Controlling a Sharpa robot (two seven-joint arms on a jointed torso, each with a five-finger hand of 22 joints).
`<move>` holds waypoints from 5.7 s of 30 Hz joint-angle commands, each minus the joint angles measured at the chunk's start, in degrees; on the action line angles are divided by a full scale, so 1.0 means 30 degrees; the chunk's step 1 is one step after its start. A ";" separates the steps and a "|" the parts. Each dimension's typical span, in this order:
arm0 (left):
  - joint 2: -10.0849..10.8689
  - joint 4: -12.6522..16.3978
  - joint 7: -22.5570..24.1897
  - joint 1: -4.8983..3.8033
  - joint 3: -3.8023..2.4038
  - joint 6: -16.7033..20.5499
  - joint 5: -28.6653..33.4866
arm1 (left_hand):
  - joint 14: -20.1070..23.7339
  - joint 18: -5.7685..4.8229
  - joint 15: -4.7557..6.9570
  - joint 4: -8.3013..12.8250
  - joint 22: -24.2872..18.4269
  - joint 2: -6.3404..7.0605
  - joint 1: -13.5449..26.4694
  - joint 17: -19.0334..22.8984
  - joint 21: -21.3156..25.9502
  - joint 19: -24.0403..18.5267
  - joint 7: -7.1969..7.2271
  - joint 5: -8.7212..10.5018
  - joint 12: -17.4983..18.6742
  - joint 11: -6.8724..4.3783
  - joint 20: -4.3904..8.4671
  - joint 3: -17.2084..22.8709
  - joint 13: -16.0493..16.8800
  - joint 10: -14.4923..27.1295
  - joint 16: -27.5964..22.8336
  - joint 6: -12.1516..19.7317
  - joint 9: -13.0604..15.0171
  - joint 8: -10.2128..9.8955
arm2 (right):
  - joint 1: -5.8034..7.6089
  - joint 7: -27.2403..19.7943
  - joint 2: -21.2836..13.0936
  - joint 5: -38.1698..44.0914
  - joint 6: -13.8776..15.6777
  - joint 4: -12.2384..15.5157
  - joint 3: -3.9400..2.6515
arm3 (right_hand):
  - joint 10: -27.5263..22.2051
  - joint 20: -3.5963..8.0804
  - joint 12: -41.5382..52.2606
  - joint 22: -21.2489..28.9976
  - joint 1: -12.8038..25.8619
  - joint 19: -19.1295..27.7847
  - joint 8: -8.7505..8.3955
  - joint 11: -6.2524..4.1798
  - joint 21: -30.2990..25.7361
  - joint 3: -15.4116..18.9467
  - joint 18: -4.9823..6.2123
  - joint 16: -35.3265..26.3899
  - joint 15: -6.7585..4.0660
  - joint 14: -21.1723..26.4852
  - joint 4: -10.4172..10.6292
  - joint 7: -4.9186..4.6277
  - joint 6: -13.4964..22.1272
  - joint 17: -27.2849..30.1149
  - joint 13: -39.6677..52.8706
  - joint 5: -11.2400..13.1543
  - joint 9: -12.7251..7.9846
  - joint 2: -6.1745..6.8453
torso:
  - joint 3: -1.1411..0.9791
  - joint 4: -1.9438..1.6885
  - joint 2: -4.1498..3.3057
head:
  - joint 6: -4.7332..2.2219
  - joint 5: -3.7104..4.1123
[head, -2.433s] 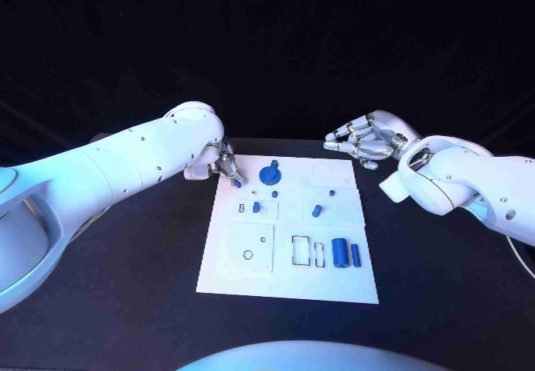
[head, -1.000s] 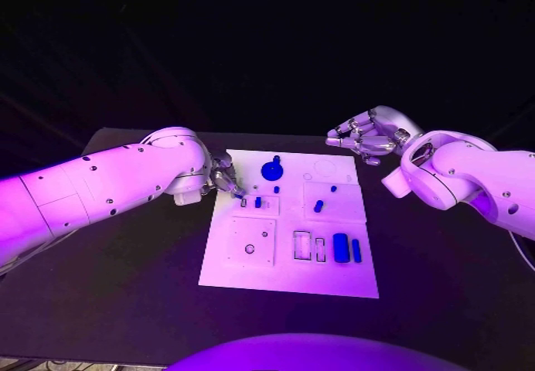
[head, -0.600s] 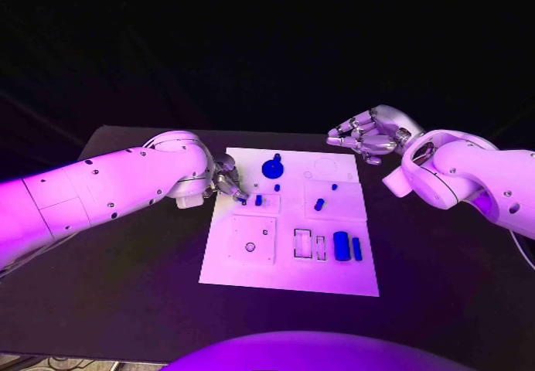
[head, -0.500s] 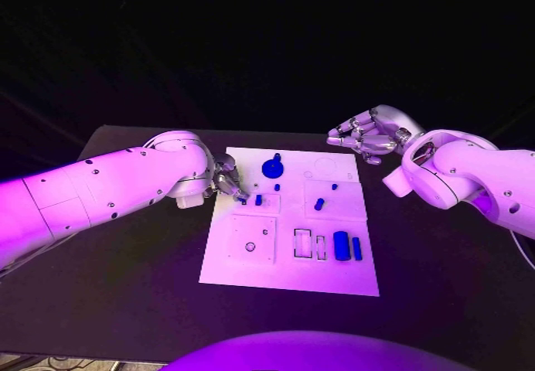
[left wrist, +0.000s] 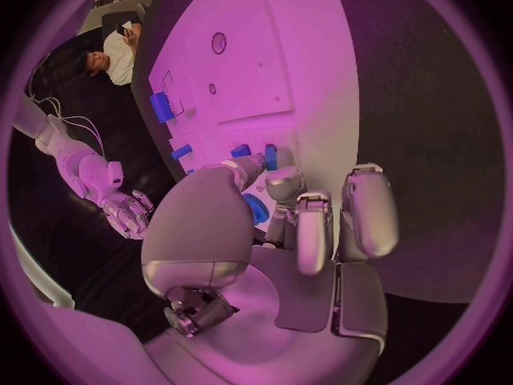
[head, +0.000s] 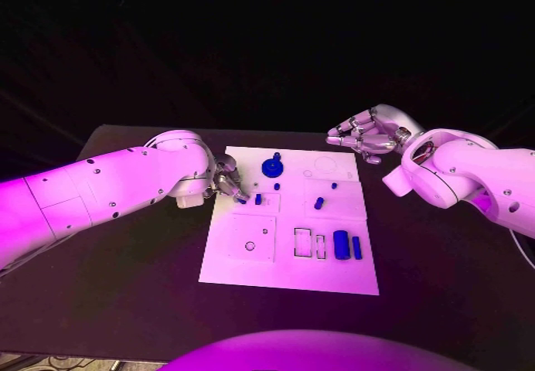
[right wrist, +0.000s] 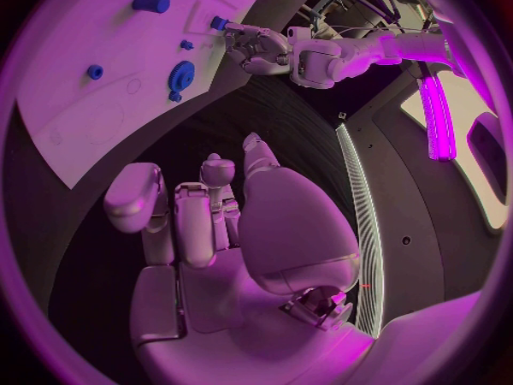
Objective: Assemble the parts on the task board
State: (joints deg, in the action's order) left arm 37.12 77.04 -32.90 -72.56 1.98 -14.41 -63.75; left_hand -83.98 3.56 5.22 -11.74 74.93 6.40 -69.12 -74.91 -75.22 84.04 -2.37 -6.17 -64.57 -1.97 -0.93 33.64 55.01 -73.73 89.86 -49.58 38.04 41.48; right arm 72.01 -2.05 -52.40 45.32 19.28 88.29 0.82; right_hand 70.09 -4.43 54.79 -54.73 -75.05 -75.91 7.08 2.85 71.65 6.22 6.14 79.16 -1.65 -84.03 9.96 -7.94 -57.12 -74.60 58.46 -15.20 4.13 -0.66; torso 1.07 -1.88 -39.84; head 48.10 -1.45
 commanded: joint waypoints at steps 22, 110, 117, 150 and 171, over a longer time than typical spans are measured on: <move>-0.0572 -0.0282 -0.0708 0.0022 -0.0011 -0.1375 -0.0073 | -0.2005 -0.0031 0.0072 0.2138 0.0802 -0.0132 0.0425 -0.5029 -0.0063 0.0553 0.0177 -0.0078 -0.0039 -0.0075 0.0043 0.2467 -0.0107 -0.0220 0.0046 -0.0266 0.0026 0.0214 | -0.0021 -0.0046 0.0061 0.0015 -0.0270 -0.0010 0.0003 | -0.0032 0.0055 0.0121 0.0026 -0.0078 0.0066 0.0084 -0.0047 -0.0103 0.0121 0.0136 -0.0066 -0.0012 -0.0938 -0.0044 0.0102 0.0061 -0.0017 -0.0009 0.0052 -0.0018 -0.0025 | 0.0009 -0.0006 0.0003 | 0.0129 0.0040; -0.1005 -0.0603 0.9833 0.0379 0.0088 0.7679 -0.4007 | 0.6700 0.2273 -0.2237 0.1987 -1.2601 0.0134 -0.5877 1.3379 1.8840 -0.6082 -0.2142 0.0137 1.2563 0.2561 -0.1972 -0.6635 -1.3583 0.7555 -1.6335 0.1363 -0.7917 -0.6397 | -0.0076 -0.0206 0.0049 -0.0083 -0.0043 -0.0120 0.0013 | -0.0027 0.0057 0.0131 0.0028 0.0146 0.0040 0.0121 -0.0046 -0.0123 0.0512 0.0133 -0.0104 -0.0012 -0.0947 0.0275 0.0105 0.0085 -0.0010 -0.0077 -0.0305 -0.0027 -0.0214 | 0.0055 0.0040 -0.0016 | -0.0256 0.0527; -0.1765 -0.1000 1.0129 0.0735 0.0265 0.7828 -0.7503 | 0.5615 0.2299 -0.2093 0.2271 -1.2937 0.0329 -0.5636 1.4280 1.8893 -0.5179 -0.2098 0.0156 1.4031 0.2596 -0.1855 -0.6295 -1.5665 0.6512 -1.6472 -0.0369 -0.9509 -0.7993 | -0.0099 -0.0217 0.0073 -0.0085 -0.0066 -0.0114 0.0017 | -0.0021 0.0058 0.0145 0.0028 0.0120 0.0039 0.0124 -0.0047 -0.0124 0.0522 0.0133 -0.0099 -0.0013 -0.0950 0.0270 0.0108 0.0086 -0.0019 -0.0069 -0.0349 -0.0028 -0.0222 | 0.0035 -0.0005 -0.0009 | -0.0357 0.0653; -0.3531 -0.2554 0.8160 0.0855 0.0331 0.5170 -0.9386 | -0.0286 0.1002 -0.1566 0.2031 -0.4512 0.0842 -0.4120 0.2578 0.7741 0.0153 -0.1809 0.0169 1.7170 0.2114 -0.1298 -0.4192 -1.7102 0.3319 -0.3915 -0.3516 -1.1161 -1.0494 | -0.0109 -0.0260 0.0168 -0.0086 -0.0113 -0.0045 0.0019 | -0.0030 0.0060 0.0133 0.0041 0.0054 0.0040 0.0134 -0.0054 -0.0132 0.0532 0.0136 -0.0122 -0.0018 -0.0947 0.0252 0.0114 0.0079 0.0007 -0.0088 -0.0409 -0.0026 -0.0250 | 0.0031 -0.0025 0.0001 | -0.0143 0.0819; -0.4054 -0.3177 0.8386 0.1080 0.0327 0.5267 -0.9321 | -0.0573 0.0579 -0.1281 0.2990 -0.1886 0.0259 -0.5005 0.2634 0.4551 0.0505 -0.1649 0.0125 1.7533 0.1800 -0.1099 -0.2703 -1.6935 0.1890 -0.3687 -0.4322 -1.1106 -1.0752 | -0.0128 -0.0299 0.0340 -0.0086 -0.0164 -0.0129 0.0019 | -0.0022 0.0062 0.0152 0.0028 -0.0012 0.0033 0.0144 -0.0060 -0.0127 0.0529 0.0134 -0.0109 -0.0022 -0.0952 0.0228 0.0119 0.0069 -0.0013 -0.0076 -0.0430 -0.0024 -0.0278 | 0.0016 -0.0022 0.0013 | 0.0008 0.0857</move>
State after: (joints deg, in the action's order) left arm 25.13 67.56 -8.12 -69.65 2.85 2.04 -91.57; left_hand -84.09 6.27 1.02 -2.79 69.13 7.31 -83.60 -67.08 -61.34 83.95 -7.26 -5.95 -12.27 3.42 -4.71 25.21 4.18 -67.74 78.77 -62.25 4.62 9.43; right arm 71.67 -2.36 -51.44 44.89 19.33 87.88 0.88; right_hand 70.09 -4.43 55.01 -54.68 -74.96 -75.91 7.30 2.85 71.44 7.50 6.15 79.16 -1.65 -84.03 10.59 -7.94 -57.12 -74.62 58.29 -16.10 4.13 -1.20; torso 1.13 -1.96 -39.85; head 48.09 1.13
